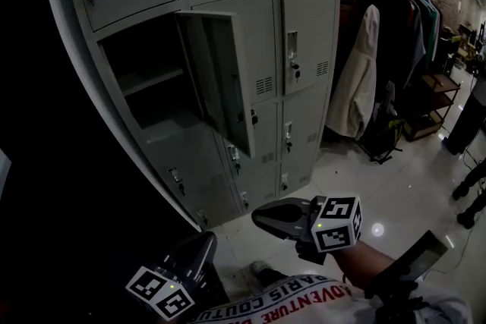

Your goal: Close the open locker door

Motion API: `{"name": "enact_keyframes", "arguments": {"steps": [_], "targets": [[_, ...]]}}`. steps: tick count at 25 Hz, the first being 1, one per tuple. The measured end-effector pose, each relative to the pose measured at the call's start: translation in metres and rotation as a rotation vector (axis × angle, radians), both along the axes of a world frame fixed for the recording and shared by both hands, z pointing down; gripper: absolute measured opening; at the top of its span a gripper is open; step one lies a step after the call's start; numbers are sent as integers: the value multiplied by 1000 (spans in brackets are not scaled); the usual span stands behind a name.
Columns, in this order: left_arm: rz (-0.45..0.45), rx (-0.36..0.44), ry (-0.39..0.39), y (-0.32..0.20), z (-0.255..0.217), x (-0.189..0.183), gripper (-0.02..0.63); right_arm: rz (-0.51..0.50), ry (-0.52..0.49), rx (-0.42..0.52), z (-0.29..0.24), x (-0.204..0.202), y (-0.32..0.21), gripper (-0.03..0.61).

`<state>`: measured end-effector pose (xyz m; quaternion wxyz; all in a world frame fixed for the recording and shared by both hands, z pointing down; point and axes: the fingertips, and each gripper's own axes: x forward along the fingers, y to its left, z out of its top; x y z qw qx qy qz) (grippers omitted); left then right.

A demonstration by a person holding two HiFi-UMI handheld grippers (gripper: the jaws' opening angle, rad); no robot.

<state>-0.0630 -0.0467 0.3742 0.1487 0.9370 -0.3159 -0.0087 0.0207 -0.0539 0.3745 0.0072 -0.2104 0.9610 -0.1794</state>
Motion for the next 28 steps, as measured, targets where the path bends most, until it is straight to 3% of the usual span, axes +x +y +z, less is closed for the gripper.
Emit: {"name": "enact_keyframes", "arguments": {"steps": [8, 14, 28], "targets": [[18, -25, -24, -112, -7, 19, 5, 153, 56, 152, -56, 67, -150, -6], [2, -27, -31, -169, -14, 24, 5, 214, 80, 219, -86, 94, -228, -6], [-29, -36, -11, -218, -7, 9, 5, 174, 101, 255, -92, 74, -271, -8]]}}
